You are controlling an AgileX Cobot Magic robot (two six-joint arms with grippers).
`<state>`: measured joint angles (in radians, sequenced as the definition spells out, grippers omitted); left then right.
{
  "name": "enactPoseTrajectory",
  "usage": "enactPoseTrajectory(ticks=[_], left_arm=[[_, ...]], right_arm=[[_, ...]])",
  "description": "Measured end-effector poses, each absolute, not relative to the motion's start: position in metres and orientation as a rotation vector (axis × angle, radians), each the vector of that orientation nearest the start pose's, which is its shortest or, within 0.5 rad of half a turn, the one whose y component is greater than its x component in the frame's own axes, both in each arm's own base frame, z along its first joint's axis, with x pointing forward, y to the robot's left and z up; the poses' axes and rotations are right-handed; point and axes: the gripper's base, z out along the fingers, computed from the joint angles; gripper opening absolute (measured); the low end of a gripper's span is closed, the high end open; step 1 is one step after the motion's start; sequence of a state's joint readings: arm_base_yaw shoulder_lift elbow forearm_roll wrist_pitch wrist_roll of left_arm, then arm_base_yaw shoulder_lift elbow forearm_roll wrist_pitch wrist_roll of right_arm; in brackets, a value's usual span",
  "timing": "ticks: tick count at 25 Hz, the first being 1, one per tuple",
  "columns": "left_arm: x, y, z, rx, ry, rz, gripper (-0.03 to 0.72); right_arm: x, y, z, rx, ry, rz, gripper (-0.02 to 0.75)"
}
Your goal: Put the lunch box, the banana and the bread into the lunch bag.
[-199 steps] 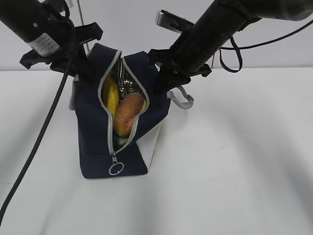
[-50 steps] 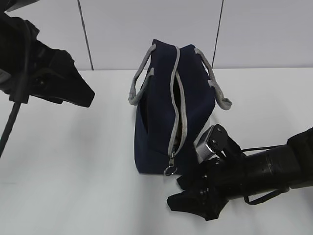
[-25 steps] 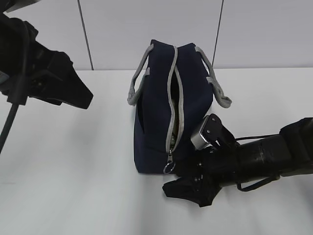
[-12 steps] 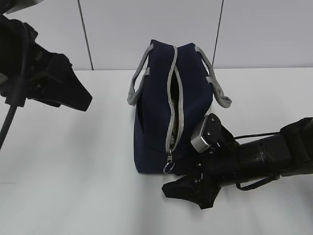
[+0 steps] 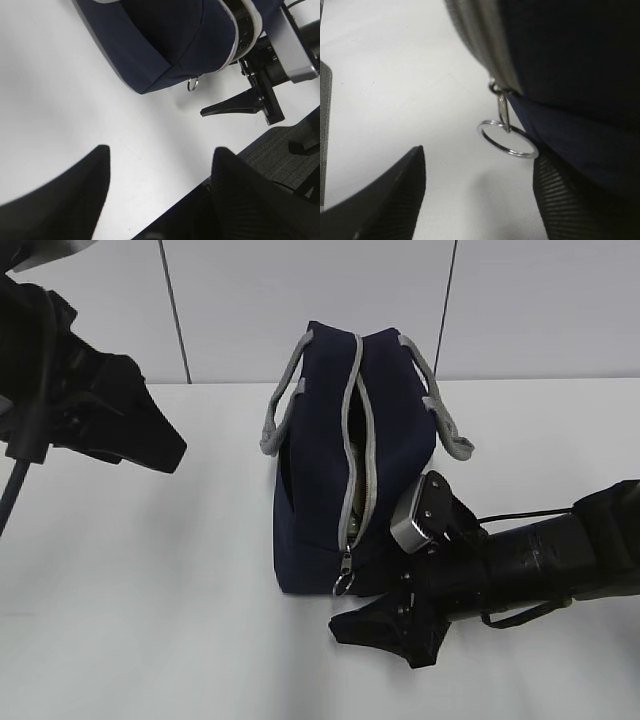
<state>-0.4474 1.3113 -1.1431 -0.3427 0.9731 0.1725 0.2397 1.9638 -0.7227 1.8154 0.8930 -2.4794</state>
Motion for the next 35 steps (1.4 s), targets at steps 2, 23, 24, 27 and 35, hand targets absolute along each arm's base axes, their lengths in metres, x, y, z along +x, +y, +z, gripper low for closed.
enactPoseTrajectory(ticks=[2,23,24,27,35], left_arm=[[0.2250,-0.1360,0.3326,0.652,2.548,-0.534,0.445],[0.2246,-0.1359,0.3324,0.660,2.552,-0.533,0.445],[0.2246,-0.1359,0.3324,0.660,2.552,-0.533,0.445],[0.2246,-0.1359,0.3324,0.660,2.552,-0.533,0.445],[0.2246,-0.1359,0.3324,0.666,2.549,-0.531,0.445]], right_arm=[[0.2792,0.1391,0.1036,-1.173,1.884,0.868,0.516],[0.2754,0.1392,0.1022,-1.226,1.882,0.885,0.420],[0.2753,0.1392,0.1021,-1.224,1.886,0.888,0.413],[0.2750,0.1392,0.1020,-1.219,1.895,0.895,0.397],[0.2748,0.1392,0.1019,-1.208,1.906,0.904,0.295]])
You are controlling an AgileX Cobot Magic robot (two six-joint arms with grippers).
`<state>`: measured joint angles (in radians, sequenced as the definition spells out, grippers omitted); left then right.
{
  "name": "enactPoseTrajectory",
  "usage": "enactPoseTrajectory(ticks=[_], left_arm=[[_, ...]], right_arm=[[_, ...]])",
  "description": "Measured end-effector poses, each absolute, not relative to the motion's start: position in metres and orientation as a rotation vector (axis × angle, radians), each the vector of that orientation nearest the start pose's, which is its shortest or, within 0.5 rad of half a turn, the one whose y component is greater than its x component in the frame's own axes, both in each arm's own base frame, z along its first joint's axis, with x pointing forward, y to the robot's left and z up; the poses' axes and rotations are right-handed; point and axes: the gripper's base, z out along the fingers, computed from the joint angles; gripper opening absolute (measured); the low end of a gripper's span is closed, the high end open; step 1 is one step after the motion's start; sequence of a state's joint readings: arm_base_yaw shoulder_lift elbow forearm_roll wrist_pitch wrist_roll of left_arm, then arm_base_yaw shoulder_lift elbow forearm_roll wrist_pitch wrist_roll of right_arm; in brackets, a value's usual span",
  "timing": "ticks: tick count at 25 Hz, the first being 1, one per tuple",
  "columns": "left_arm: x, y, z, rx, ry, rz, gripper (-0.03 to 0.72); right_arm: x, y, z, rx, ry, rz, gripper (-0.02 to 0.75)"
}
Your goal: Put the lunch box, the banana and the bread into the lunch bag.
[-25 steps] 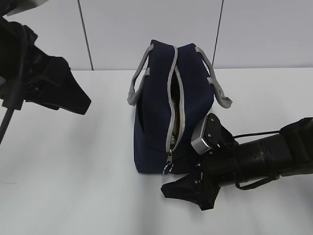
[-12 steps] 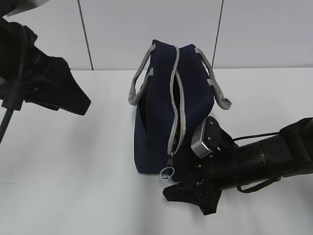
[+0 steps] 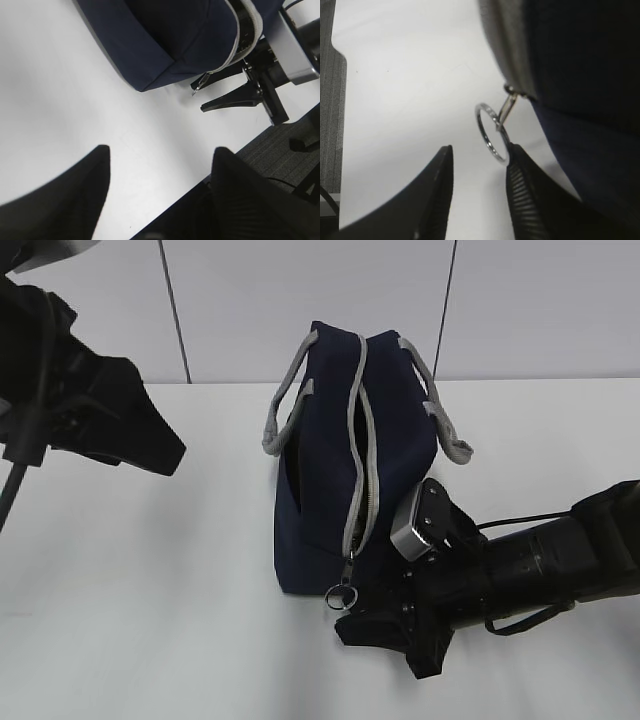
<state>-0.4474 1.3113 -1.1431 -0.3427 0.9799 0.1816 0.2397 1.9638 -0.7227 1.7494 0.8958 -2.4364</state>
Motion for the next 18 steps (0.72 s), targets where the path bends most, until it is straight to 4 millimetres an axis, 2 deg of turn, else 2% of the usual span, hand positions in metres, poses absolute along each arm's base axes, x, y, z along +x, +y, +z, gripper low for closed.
enactPoseTrajectory(ticks=[5,18], left_arm=[[0.2246,-0.1359,0.3324,0.675,2.546,-0.529,0.445],[0.2245,-0.1359,0.3324,0.679,2.545,-0.528,0.445]], right_arm=[[0.2748,0.1392,0.1020,-1.206,1.907,0.906,0.264],[0.2745,0.1405,0.1040,-1.193,1.889,0.932,0.262]])
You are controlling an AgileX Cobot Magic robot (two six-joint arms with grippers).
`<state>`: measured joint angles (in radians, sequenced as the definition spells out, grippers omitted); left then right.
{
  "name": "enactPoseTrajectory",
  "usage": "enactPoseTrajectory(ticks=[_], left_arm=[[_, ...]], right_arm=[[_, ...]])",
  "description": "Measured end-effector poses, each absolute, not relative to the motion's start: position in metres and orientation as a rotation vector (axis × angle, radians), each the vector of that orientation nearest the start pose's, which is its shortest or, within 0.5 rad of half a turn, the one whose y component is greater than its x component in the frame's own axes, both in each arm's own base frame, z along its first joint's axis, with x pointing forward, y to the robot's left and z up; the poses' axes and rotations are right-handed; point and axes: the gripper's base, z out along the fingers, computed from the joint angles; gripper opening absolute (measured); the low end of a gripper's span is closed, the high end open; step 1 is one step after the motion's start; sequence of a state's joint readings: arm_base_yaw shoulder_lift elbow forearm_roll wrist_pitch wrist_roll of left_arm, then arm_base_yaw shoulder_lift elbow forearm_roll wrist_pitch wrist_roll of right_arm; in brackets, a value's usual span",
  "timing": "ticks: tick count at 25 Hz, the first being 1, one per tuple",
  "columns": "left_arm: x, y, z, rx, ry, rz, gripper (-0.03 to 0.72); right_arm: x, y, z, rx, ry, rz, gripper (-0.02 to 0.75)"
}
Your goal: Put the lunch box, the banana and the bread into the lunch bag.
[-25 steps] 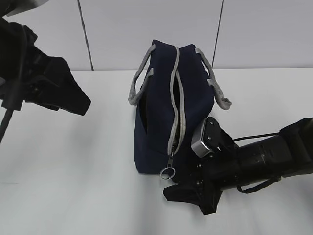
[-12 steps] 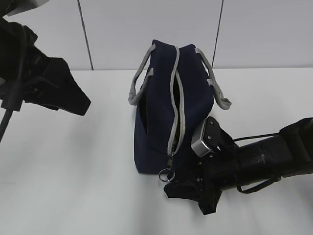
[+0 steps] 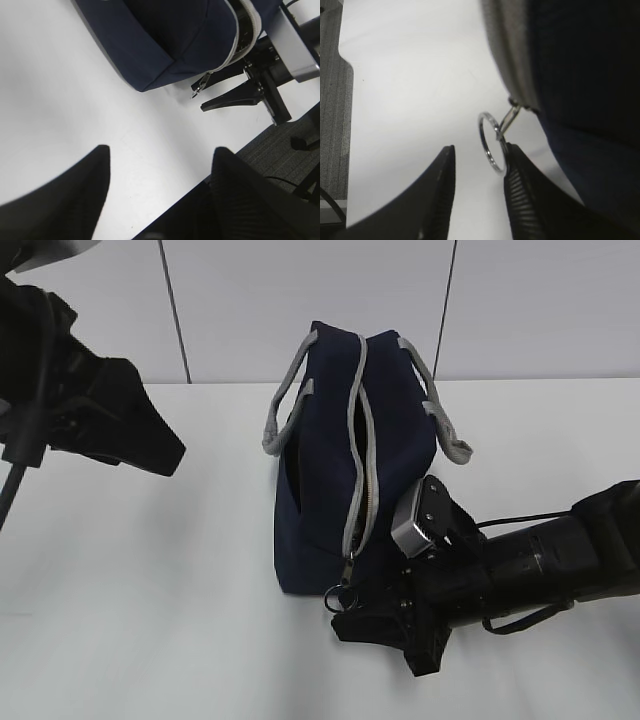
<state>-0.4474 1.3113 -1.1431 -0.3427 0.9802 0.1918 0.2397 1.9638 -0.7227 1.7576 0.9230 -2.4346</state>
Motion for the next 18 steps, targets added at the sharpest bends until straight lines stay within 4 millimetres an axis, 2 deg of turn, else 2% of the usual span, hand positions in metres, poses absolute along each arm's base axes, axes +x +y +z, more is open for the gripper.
enactPoseTrajectory(ticks=[8,14,18], left_arm=[[0.2245,-0.1359,0.3324,0.679,2.545,-0.528,0.445],[0.2245,-0.1359,0.3324,0.680,2.545,-0.528,0.445],[0.2245,-0.1359,0.3324,0.681,2.545,-0.527,0.445]], right_arm=[[0.2744,0.1407,0.1043,-1.193,1.886,0.935,0.207],[0.2754,0.1393,0.1023,-1.180,1.921,0.914,0.085],[0.2764,0.1376,0.0999,-1.146,1.980,0.903,0.038]])
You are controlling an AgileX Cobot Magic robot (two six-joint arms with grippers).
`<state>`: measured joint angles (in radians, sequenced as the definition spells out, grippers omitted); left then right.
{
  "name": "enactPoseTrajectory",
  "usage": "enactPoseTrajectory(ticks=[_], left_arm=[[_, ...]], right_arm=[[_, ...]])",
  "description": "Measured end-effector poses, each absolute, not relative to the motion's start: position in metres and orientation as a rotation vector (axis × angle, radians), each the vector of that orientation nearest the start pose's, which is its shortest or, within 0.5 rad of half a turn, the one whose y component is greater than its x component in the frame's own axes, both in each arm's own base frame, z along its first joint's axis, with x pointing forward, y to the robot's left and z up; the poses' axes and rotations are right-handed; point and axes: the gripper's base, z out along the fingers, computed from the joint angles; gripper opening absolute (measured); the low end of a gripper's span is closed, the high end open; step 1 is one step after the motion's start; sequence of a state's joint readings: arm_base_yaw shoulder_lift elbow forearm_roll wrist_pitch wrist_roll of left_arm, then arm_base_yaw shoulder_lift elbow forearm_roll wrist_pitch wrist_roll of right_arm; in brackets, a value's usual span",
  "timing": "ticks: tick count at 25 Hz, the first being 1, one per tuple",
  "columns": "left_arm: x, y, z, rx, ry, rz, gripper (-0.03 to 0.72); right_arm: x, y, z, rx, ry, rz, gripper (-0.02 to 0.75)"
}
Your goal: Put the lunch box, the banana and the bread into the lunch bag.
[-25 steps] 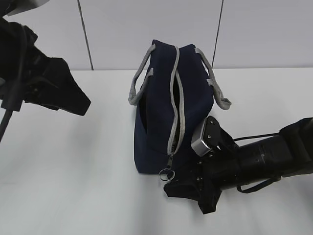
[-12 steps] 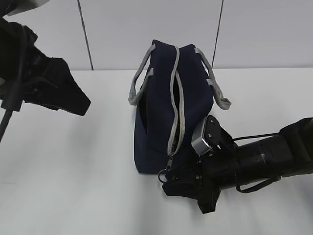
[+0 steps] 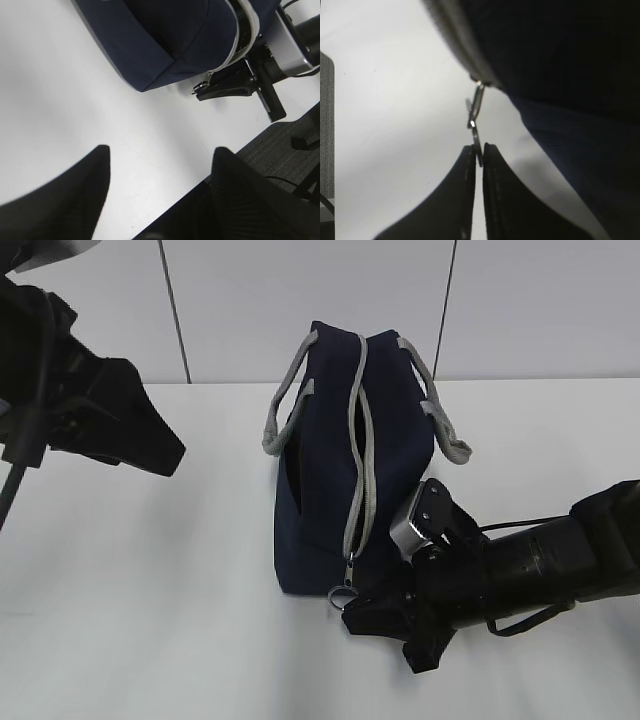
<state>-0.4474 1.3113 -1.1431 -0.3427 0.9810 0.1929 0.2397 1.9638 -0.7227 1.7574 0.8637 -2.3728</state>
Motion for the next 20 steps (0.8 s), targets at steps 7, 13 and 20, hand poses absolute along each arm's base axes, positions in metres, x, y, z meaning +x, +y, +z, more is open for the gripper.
enactPoseTrajectory(ticks=[7,13,20], left_arm=[[0.225,-0.135,0.332,0.686,2.544,-0.517,0.445],[0.225,-0.135,0.332,0.689,2.544,-0.508,0.445],[0.225,-0.135,0.332,0.689,2.544,-0.508,0.445]], right_arm=[[0.277,0.137,0.107,-1.123,1.987,0.899,0.000],[0.277,0.137,0.115,-1.135,1.961,0.887,0.000],[0.276,0.137,0.115,-1.146,1.961,0.888,0.000]])
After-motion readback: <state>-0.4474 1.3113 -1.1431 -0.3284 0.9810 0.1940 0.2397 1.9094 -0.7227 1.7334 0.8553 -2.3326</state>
